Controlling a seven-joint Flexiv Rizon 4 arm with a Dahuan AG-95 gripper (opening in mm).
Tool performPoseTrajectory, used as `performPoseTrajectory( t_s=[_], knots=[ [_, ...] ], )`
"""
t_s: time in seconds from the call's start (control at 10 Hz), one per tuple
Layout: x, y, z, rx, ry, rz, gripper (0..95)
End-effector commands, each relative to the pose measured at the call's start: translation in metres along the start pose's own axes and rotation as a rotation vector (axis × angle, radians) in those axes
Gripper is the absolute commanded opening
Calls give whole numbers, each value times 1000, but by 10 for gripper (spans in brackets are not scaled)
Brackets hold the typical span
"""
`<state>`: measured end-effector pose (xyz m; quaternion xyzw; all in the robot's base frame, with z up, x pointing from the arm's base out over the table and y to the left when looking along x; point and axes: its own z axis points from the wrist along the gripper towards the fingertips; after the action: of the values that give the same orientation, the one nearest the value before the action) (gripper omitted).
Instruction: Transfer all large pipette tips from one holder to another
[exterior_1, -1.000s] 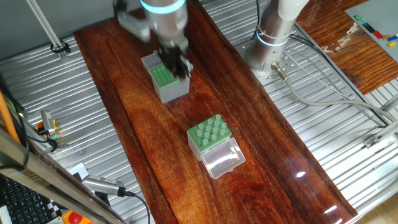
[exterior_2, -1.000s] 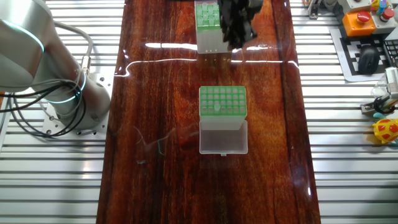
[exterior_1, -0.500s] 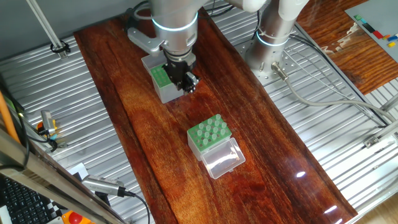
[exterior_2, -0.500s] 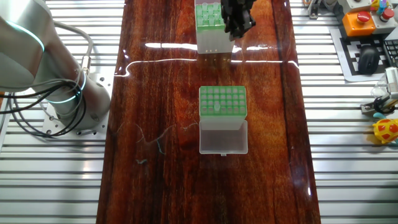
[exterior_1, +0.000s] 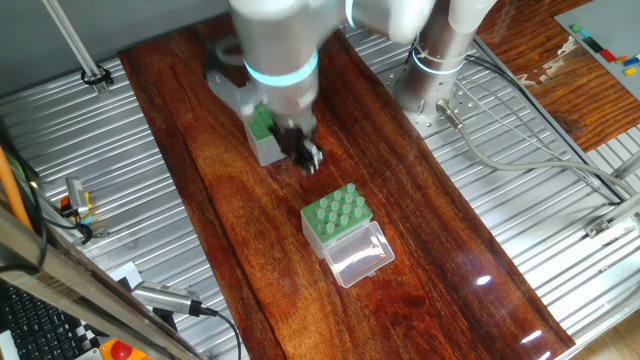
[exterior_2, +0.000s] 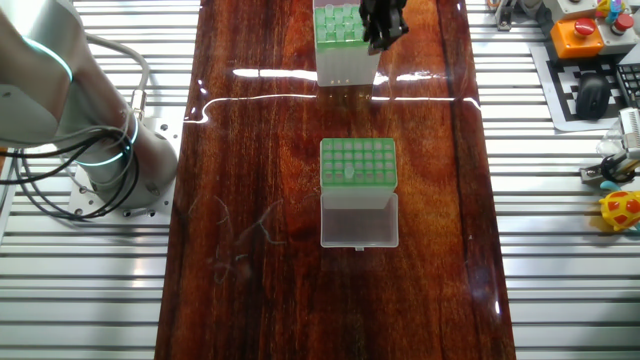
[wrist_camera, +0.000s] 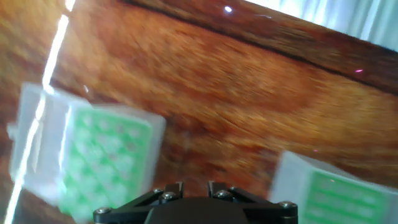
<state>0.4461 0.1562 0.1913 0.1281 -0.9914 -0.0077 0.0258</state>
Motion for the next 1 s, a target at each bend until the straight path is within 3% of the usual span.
performPoseTrajectory(
  t_s=[0.1,0.4,0.5,0.7,1.0],
  knots=[
    [-2,6,3,7,-14,4,190],
    [-2,6,3,-2,4,-42,190],
    [-1,9,7,-25,5,-38,190],
    [-8,30,20,-36,-12,4,190],
    [-24,55,24,-30,-11,62,190]
  ],
)
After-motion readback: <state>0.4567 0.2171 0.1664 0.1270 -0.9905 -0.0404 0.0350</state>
